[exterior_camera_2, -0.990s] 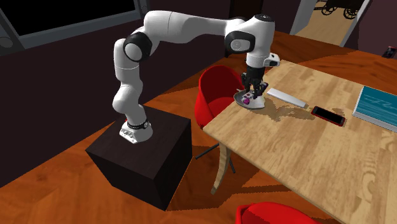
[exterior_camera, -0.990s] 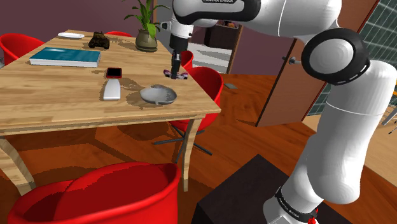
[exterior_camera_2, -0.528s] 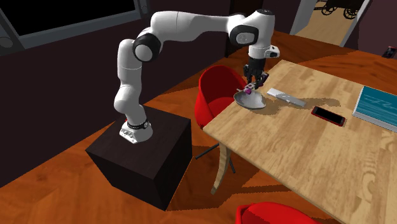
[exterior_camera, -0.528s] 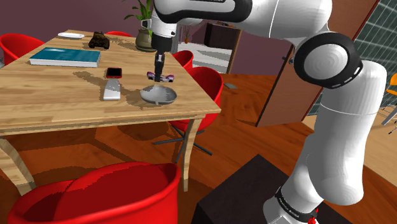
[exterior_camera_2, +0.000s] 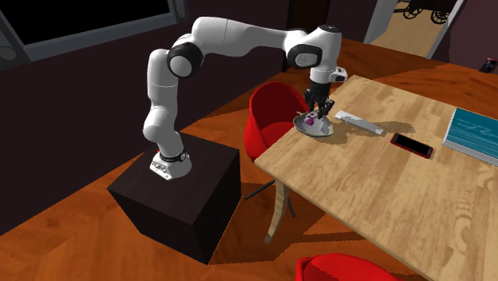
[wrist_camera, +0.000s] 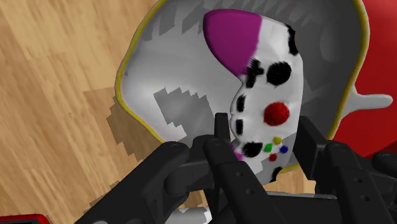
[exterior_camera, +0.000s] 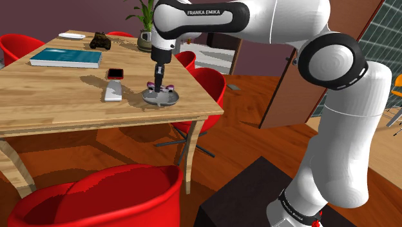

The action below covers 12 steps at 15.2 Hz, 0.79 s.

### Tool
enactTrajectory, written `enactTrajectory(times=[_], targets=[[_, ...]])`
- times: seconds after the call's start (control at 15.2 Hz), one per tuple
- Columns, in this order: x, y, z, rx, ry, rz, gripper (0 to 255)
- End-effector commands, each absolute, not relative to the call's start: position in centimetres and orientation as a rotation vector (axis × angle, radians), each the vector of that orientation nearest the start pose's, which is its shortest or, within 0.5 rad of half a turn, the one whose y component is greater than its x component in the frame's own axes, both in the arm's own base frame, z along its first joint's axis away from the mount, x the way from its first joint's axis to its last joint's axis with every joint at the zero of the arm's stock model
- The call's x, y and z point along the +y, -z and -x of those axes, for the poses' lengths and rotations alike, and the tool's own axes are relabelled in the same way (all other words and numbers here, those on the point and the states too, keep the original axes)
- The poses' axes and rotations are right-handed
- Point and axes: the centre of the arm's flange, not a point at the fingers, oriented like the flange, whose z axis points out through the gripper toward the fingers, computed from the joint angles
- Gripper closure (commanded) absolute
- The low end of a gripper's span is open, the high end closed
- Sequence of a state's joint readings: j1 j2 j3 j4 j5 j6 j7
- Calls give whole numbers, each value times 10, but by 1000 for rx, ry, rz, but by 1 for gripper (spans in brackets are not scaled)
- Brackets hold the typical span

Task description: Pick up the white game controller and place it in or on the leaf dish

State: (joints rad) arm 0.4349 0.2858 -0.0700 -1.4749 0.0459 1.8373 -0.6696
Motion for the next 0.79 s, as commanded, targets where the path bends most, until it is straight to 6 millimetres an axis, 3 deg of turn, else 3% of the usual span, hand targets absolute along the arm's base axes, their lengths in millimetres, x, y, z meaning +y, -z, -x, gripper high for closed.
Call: enactTrajectory(times=[0.0,0.26,0.73], targets=[[243,-512,-609,-1537,127,2722,255],[243,-491,-609,-1537,127,2722,255],[243,-491,-609,-1537,127,2722,255]])
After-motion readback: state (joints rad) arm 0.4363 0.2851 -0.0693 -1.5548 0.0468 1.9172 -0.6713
